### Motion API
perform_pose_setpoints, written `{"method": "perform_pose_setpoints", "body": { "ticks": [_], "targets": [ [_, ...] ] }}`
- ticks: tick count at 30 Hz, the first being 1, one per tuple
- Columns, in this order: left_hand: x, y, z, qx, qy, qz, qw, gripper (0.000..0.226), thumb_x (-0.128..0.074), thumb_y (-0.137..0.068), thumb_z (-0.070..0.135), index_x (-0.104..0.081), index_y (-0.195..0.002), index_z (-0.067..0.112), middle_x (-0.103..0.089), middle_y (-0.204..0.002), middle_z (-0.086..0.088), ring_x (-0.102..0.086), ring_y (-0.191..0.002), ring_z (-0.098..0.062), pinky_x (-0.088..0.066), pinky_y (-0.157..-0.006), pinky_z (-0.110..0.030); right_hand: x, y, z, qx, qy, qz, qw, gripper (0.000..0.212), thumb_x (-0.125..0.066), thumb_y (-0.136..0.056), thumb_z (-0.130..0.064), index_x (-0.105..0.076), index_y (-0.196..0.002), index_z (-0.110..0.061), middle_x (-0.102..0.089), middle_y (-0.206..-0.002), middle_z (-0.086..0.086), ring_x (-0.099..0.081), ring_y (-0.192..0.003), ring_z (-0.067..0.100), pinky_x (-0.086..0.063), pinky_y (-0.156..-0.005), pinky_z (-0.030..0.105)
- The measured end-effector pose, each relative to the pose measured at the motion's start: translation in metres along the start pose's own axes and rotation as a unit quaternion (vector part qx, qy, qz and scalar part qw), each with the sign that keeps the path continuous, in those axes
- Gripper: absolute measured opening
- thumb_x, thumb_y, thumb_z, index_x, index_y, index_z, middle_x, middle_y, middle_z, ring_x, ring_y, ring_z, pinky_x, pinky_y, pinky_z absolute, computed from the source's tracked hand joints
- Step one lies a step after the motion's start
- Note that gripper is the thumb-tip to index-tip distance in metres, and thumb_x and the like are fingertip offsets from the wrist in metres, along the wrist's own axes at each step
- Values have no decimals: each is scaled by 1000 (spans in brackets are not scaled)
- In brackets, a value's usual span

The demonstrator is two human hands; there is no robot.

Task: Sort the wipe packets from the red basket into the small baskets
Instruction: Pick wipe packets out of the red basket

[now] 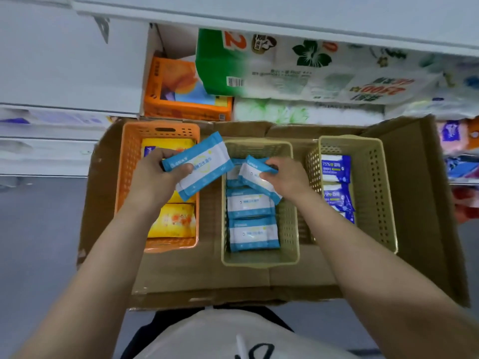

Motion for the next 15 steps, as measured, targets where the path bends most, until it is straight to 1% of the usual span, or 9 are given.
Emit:
{"method": "perform_pose_setpoints", "body": {
  "ticks": [2, 5, 7, 9, 11, 13, 14, 15],
  "targets": [
    [0, 2, -4, 6, -8, 0, 1000, 26, -75, -84, 15, -62, -106, 13, -68, -101, -4, -65, -78, -9, -47, -55, -16, -2, -12, -17, 40, 35, -4, 999, 30, -66, -91, -29, -69, -119, -18, -68, -117, 2, -62, -107, 23, -45, -82, 31],
    [-1, 5, -10, 19, -10, 2, 1000, 29, -76, -83, 16, -62, -108, 13, -68, -102, -5, -68, -84, -14, -50, -62, -24, -11, -30, -33, 65, 88, -17, 994, 30, -64, -93, -26, -67, -122, -19, -66, -124, 4, -59, -113, 25, -44, -88, 31],
    [2, 7, -14, 20, -30, 8, 999, 30, -76, -84, 17, -62, -110, 13, -67, -101, -3, -67, -83, -12, -50, -59, -22, -24, -44, -32, 55, 105, -38, 992, 27, -64, -93, -28, -69, -118, -20, -66, -120, 4, -60, -112, 26, -45, -83, 31],
    [5, 11, -16, 17, -51, 18, 998, 30, -75, -84, 18, -61, -110, 14, -66, -98, 0, -65, -79, -6, -48, -53, -15, -36, -53, -28, 41, 137, -35, 989, 23, -65, -92, -32, -69, -113, -23, -68, -111, 3, -62, -108, 25, -44, -76, 30],
    [7, 14, -20, 16, -70, 17, 997, 32, -75, -84, 20, -62, -112, 14, -67, -100, -1, -65, -79, -5, -47, -50, -11, -38, -51, -24, 29, 184, 7, 983, 24, -65, -92, -35, -68, -112, -23, -68, -110, 3, -60, -111, 25, -48, -76, 33],
    [7, 19, -24, 19, -87, 9, 996, 35, -76, -83, 22, -62, -114, 14, -68, -102, -2, -66, -79, -5, -47, -50, -11, -35, -43, -23, 38, 227, 69, 971, 29, -65, -92, -36, -66, -117, -21, -65, -118, 5, -50, -121, 27, -47, -86, 37],
    [5, 20, -26, 21, -90, 2, 996, 37, -77, -82, 22, -61, -114, 13, -68, -102, -2, -66, -79, -5, -47, -51, -12, -32, -39, -21, 42, 224, 94, 969, 33, -65, -91, -36, -65, -120, -20, -63, -122, 5, -47, -122, 28, -45, -90, 38],
    [3, 22, -27, 23, -92, -8, 995, 37, -78, -81, 22, -61, -113, 13, -68, -102, -3, -67, -81, -7, -48, -54, -16, -29, -34, -20, 43, 192, 119, 973, 36, -65, -91, -36, -64, -123, -19, -63, -123, 5, -47, -121, 28, -44, -94, 38]
  ]
}}
Point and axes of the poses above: each hand's wrist, its own y-axis away from the middle knuckle, its own x-axis out of the back of the hand, z = x × y, the point moved 10 cm from there along -y, towards the middle knuckle
